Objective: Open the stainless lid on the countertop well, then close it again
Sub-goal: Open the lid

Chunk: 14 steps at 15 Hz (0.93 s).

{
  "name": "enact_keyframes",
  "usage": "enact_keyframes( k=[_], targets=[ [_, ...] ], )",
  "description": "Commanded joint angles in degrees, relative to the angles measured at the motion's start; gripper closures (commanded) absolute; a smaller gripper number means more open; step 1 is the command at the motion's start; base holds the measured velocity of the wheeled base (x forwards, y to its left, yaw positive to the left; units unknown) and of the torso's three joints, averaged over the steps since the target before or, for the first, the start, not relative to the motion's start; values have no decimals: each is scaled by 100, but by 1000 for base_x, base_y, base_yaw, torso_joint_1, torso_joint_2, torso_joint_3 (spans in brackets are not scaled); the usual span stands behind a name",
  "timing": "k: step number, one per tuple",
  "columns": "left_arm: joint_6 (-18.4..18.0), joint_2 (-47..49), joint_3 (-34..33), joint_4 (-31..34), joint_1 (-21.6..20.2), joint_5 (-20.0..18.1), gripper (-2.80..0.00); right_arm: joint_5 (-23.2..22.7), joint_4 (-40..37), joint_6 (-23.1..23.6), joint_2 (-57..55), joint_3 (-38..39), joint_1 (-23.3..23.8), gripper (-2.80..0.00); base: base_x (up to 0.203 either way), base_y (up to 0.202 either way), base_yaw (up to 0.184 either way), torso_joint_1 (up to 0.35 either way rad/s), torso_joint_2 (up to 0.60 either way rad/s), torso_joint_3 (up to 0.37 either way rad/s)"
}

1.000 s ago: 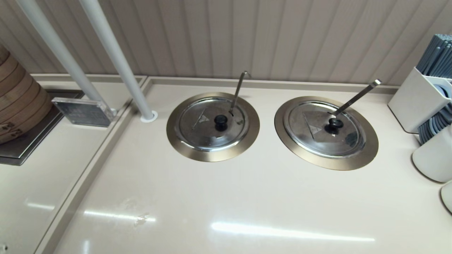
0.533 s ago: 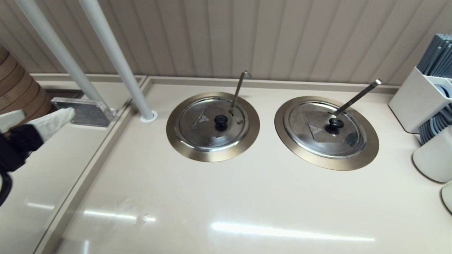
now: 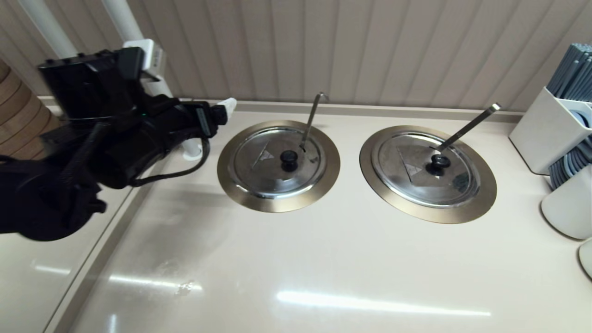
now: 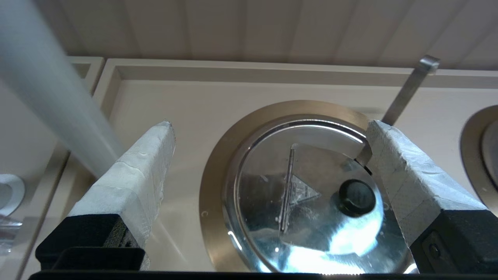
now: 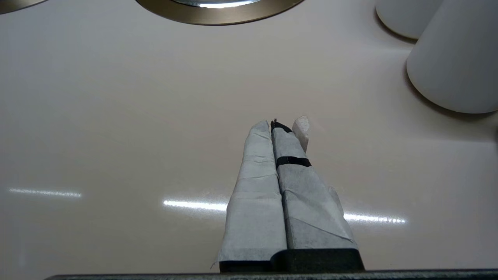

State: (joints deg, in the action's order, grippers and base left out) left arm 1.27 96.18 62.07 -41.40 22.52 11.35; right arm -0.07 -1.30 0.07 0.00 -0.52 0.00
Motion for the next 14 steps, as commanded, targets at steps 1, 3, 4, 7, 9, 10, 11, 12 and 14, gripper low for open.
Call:
enact_keyframes(
  k=[1,3,4,7,9,10,11,12,14],
  targets=[
    [-144,1067,536,-67,218,310,-280,-1,-2,1,-9,0,0,0,0,0,0,0,0,0],
    [-399,1480,674,-636,417,526,-280,-1,-3,1,-9,0,0,0,0,0,0,0,0,0],
    [-454,1701,640,-1076,518,548,-280,-1,-2,1,-9,0,0,0,0,0,0,0,0,0],
    [-517,2080,265,-1963,603,-42,-280,-1,-2,1,-9,0,0,0,0,0,0,0,0,0],
    [-522,2116,104,-2004,605,-177,-280,-1,-10,1,-9,0,0,0,0,0,0,0,0,0],
    [-509,2167,69,-2023,601,-319,-280,-1,-2,1,-9,0,0,0,0,0,0,0,0,0],
    [-435,2243,28,-2091,585,-597,-280,-1,-2,1,-9,0,0,0,0,0,0,0,0,0],
    [-370,2362,40,-2126,585,-633,-280,-1,-2,1,-9,0,0,0,0,0,0,0,0,0],
    [-349,2620,108,-2143,587,-673,-280,-1,-2,1,-9,0,0,0,0,0,0,0,0,0]
  ],
)
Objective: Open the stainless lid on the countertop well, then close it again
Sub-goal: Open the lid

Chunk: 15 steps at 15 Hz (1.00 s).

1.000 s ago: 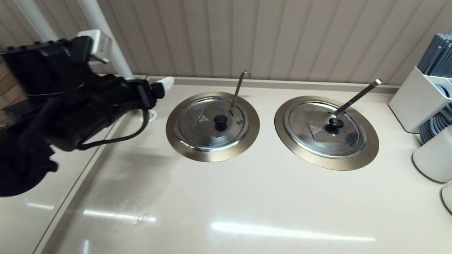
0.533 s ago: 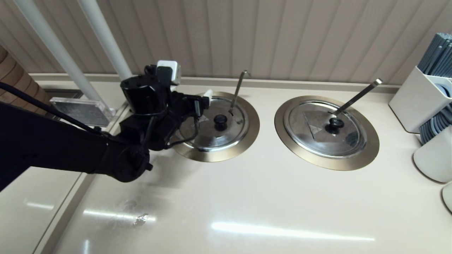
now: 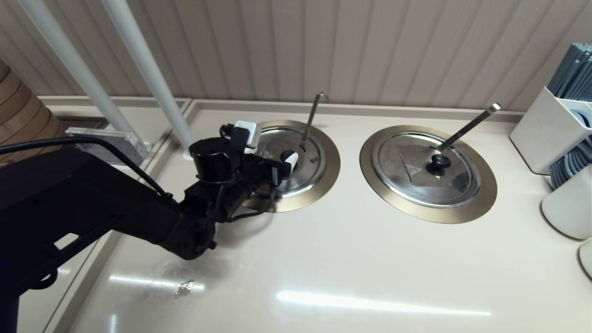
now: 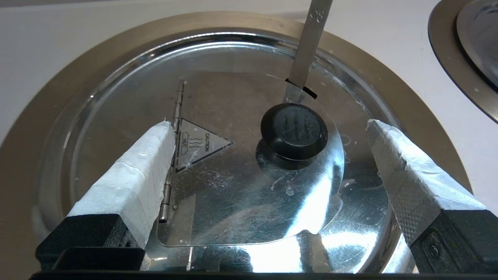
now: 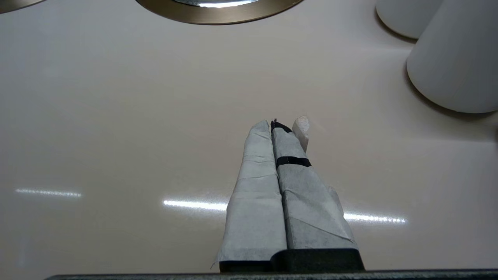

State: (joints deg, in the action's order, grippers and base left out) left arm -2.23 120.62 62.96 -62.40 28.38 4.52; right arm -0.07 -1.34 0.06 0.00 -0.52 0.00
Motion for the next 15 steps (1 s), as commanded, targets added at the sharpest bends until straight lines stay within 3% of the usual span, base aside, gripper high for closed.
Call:
enact_keyframes(
  k=[1,15],
  targets=[
    [9,278,99,-47,1,-51,-280,-1,-5,2,-9,0,0,0,0,0,0,0,0,0],
    [-14,1068,400,-773,-25,-170,-280,-1,2,2,-9,0,0,0,0,0,0,0,0,0]
  ],
)
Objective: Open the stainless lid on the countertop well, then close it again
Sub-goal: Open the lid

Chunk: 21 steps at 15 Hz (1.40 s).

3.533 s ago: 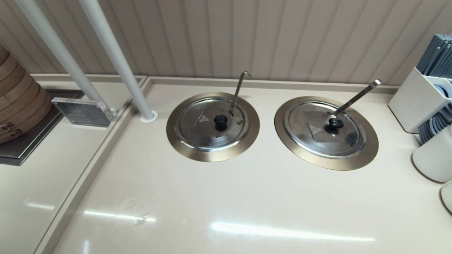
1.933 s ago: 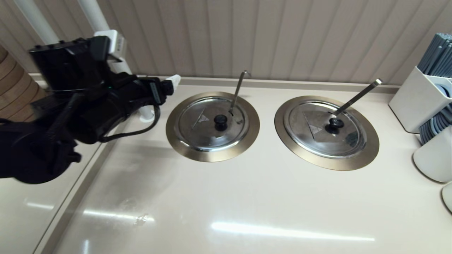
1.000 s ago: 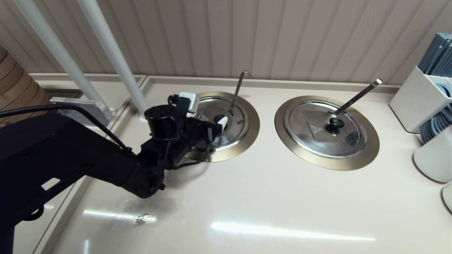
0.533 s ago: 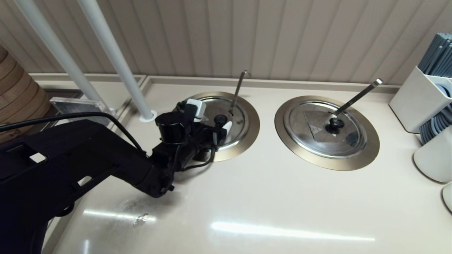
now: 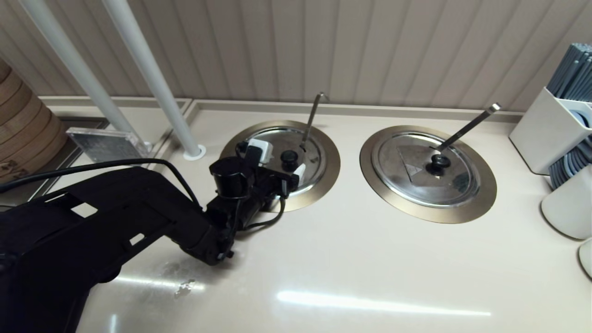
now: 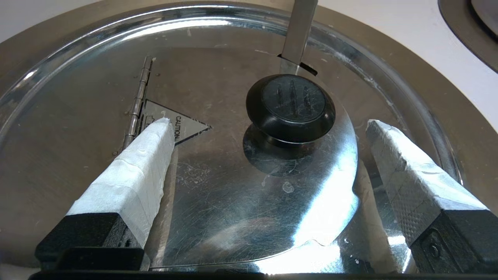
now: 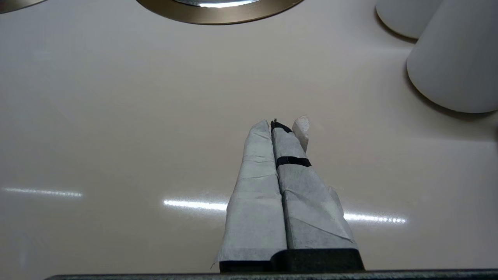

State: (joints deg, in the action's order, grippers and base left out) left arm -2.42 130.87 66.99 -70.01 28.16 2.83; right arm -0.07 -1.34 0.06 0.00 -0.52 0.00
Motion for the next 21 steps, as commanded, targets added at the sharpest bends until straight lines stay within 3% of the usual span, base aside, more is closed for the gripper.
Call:
enact_keyframes(
  k=[1,13,21],
  targets=[
    [-12,96,60,-13,-30,16,-280,-1,2,3,-9,0,0,0,0,0,0,0,0,0],
    [-483,454,411,-21,-215,51,-280,-1,2,-15,-9,0,0,0,0,0,0,0,0,0],
    [-472,301,442,-21,-215,51,-280,-1,2,-15,-9,0,0,0,0,0,0,0,0,0]
  ],
)
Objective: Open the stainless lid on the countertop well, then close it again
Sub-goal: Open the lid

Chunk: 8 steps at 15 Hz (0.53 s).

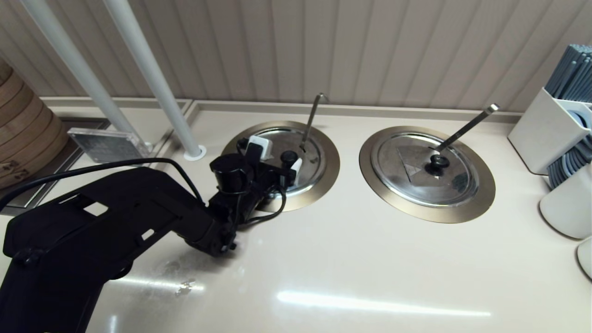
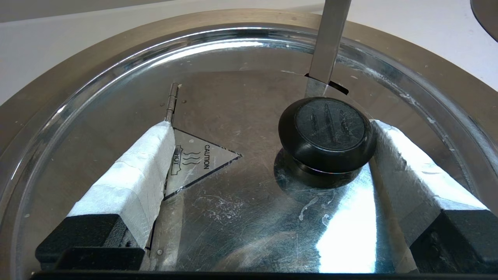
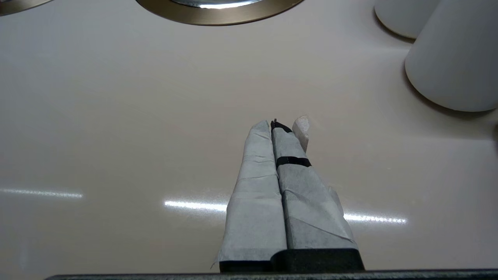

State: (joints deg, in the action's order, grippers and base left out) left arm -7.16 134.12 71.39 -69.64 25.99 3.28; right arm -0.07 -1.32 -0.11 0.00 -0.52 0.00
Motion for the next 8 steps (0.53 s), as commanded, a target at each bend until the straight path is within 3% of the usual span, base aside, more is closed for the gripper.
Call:
enact_keyframes(
  k=[1,8],
  targets=[
    [4,-34,6,-58,3,6,-280,-1,0,2,-9,0,0,0,0,0,0,0,0,0],
    [12,-176,15,-58,3,6,-280,-1,0,2,-9,0,0,0,0,0,0,0,0,0]
  ],
)
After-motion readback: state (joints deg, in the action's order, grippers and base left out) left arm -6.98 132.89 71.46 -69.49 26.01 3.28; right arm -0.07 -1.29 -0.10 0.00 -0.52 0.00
